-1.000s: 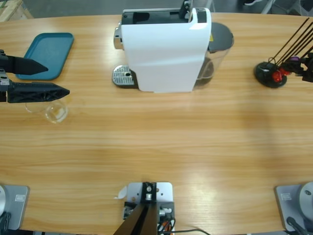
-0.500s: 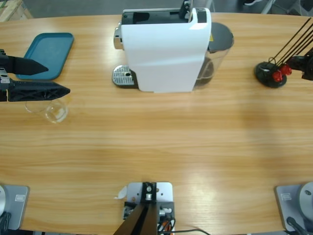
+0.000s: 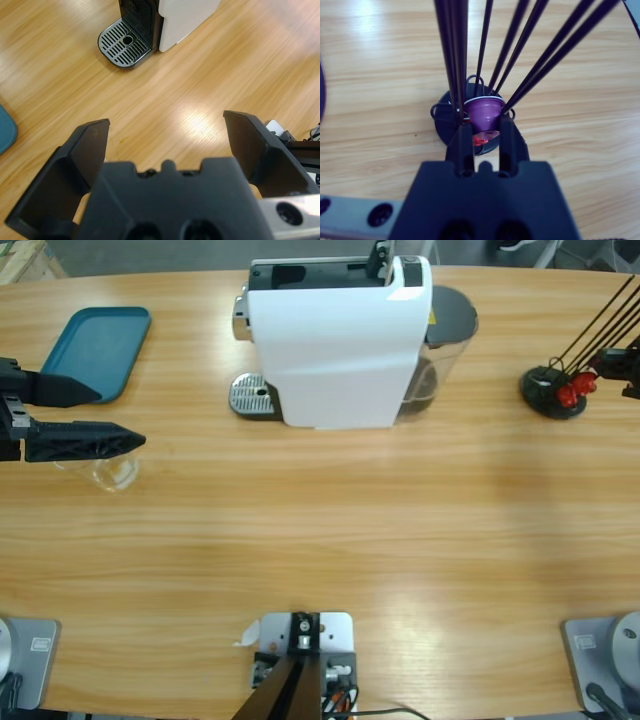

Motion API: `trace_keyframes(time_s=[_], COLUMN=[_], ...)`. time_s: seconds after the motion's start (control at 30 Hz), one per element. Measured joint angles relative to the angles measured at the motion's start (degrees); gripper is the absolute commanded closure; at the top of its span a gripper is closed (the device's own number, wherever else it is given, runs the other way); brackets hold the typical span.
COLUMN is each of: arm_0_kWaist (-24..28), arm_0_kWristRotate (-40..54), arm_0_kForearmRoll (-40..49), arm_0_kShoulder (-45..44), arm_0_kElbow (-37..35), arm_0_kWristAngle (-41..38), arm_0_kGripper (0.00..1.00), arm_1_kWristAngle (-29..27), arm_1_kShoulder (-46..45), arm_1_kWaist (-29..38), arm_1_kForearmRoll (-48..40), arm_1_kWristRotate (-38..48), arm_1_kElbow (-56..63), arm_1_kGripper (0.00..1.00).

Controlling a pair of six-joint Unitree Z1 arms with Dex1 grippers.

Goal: Pour coffee

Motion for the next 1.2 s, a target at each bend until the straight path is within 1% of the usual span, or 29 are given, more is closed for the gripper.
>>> trace_keyframes(time_s=[0.27,0.53,0.6,0.7,0.8,0.93,1.07,1.1,1.13,1.2], arm_0_kWaist=[0.0,0.0,0.0,0.0,0.0,0.0,0.0,0.0,0.0,0.0], arm_0_kWristRotate=[-0.3,-0.9,-0.9,-0.9,-0.9,-0.9,-0.9,-0.8,-0.3,0.3], arm_0_kForearmRoll=[-1.2,-2.6,-2.8,-3.0,-3.0,-3.0,-3.0,-3.0,-3.0,-3.0], arm_0_kShoulder=[0.0,0.0,0.0,0.0,0.0,0.0,0.0,0.0,0.0,0.0], arm_0_kElbow=[2.0,3.3,3.8,4.1,4.1,4.1,4.1,4.1,4.2,4.5], arm_0_kWristAngle=[0.0,0.0,0.0,0.0,0.0,0.0,0.0,0.0,0.0,-0.1], arm_0_kGripper=[0.009,0.011,0.068,0.069,0.008,0.004,0.004,0.004,0.002,0.0], arm_1_kWristAngle=[0.0,0.0,-0.2,-0.6,-1.5,-2.6,-2.5,-1.7,0.3,6.8], arm_1_kShoulder=[-1.0,-4.6,-5.3,-6.9,-8.9,-11.3,-13.4,-14.2,-14.8,-16.3], arm_1_kWaist=[0.0,0.0,0.0,0.0,0.0,0.0,0.3,0.9,1.8,4.9], arm_1_kForearmRoll=[3.7,9.6,11.8,15.4,18.6,21.5,23.5,23.8,24.0,24.9], arm_1_kWristRotate=[0.0,0.0,0.0,0.0,0.0,-0.1,-0.6,-1.4,-2.8,-6.3], arm_1_kElbow=[-2.6,-8.0,-10.0,-13.2,-15.9,-18.4,-21.0,-22.0,-22.9,-24.1], arm_1_kGripper=[1.0,1.0,1.0,1.0,1.0,1.0,1.0,1.0,1.0,1.0])
